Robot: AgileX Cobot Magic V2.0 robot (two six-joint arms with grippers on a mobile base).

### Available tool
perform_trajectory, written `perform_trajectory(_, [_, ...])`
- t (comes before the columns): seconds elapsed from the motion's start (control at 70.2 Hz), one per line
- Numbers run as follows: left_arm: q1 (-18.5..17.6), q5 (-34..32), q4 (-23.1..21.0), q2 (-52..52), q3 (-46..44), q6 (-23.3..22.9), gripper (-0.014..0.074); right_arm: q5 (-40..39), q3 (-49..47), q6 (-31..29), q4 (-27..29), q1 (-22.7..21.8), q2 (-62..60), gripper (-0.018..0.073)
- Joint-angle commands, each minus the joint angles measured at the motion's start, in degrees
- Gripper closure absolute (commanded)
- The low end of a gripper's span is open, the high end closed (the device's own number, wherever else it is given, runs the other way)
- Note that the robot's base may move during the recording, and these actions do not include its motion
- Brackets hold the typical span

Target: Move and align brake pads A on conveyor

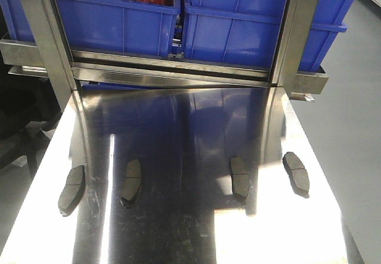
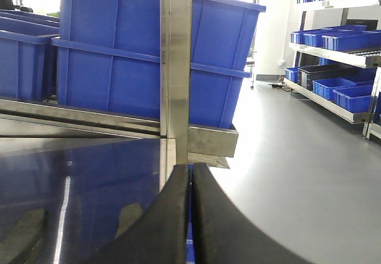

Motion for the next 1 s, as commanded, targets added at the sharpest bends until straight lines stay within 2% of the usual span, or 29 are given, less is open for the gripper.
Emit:
perform_trajectory(0.0, [-0.3, -4.0, -0.1, -0.9, -0.7, -0.1, 0.0603, -4.2, 0.6, -0.4, -0.1, -0.3, -0.5, 0.0567])
perform_trajectory(0.983, [-0.3, -4.2, -0.1, -0.9, -0.7, -0.1, 0.0603, -4.2, 0.6, -0.4, -0.1, -0.3, -0.5, 0.0567])
